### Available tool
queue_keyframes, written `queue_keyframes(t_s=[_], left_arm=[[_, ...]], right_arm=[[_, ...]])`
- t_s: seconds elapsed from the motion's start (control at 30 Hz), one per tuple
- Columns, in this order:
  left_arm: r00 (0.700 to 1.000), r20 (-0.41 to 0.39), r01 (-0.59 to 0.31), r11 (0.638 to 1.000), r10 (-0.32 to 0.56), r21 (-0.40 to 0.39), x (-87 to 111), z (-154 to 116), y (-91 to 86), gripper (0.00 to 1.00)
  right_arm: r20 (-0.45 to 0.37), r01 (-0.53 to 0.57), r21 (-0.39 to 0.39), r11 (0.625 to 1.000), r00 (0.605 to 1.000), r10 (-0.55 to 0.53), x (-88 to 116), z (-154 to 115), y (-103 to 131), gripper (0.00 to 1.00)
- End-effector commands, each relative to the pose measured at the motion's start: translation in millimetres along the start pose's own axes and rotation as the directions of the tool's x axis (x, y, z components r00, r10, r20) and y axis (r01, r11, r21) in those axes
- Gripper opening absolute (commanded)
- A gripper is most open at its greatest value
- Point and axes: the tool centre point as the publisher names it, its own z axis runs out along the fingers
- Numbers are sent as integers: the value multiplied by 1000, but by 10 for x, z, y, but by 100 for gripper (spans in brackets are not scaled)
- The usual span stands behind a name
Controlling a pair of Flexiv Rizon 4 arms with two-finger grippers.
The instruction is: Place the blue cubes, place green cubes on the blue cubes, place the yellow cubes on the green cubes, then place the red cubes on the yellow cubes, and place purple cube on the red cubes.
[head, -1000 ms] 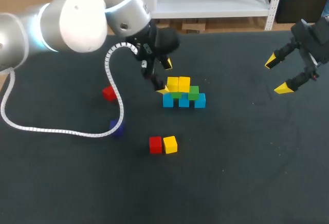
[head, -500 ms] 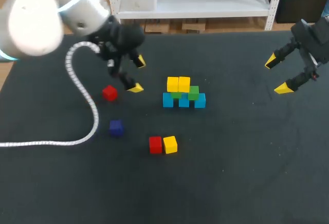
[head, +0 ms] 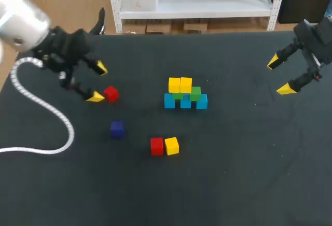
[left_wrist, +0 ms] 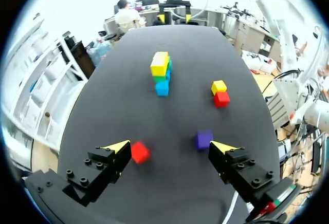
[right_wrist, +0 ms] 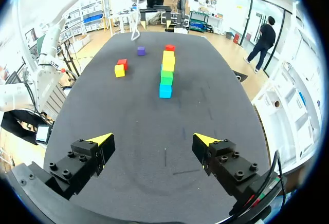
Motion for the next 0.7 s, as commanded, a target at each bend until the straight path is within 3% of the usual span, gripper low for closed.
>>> queue_keyframes(t_s=[0.03,0.7], left_arm=[[998,67,12,995,-5,-98,173,-185,-180,100],[998,57,-18,996,24,-92,255,-401,-164,100]], right_arm=[[2,1,-1,1000,1000,-1,3,4,-9,100],[2,1,-1,1000,1000,-1,3,4,-9,100]])
